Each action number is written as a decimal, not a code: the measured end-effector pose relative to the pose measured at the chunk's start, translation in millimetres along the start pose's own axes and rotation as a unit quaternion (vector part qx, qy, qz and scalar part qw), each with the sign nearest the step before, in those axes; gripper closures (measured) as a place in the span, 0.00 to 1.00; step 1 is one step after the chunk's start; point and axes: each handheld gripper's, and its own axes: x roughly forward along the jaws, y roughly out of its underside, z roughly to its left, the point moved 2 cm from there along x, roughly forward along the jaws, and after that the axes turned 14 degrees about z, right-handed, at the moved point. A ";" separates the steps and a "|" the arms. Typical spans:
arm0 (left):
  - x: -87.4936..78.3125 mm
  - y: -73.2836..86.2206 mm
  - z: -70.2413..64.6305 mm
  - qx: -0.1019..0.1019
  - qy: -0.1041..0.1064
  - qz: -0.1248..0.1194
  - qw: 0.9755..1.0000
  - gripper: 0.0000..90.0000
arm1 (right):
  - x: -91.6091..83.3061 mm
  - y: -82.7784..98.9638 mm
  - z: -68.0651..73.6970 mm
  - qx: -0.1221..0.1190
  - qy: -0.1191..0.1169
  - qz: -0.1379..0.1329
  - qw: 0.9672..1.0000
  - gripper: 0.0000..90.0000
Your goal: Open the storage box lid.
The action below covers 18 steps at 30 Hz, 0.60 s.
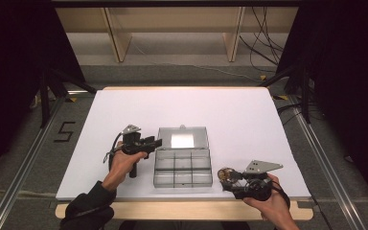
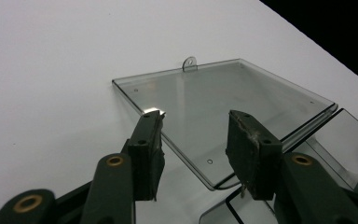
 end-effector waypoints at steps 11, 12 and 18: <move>-18.0 9.1 -5.2 0.004 0.007 0.003 1.000 0.55 | -6.9 2.5 -4.3 0.025 0.016 -0.010 1.000 0.47; -21.5 10.8 -6.3 0.006 0.007 0.005 1.000 0.54 | -7.6 2.9 -5.0 0.025 0.022 -0.010 0.999 0.47; -38.9 21.8 -13.9 0.028 0.016 0.002 0.999 0.49 | -11.6 5.8 -15.5 0.050 0.036 -0.020 0.998 0.42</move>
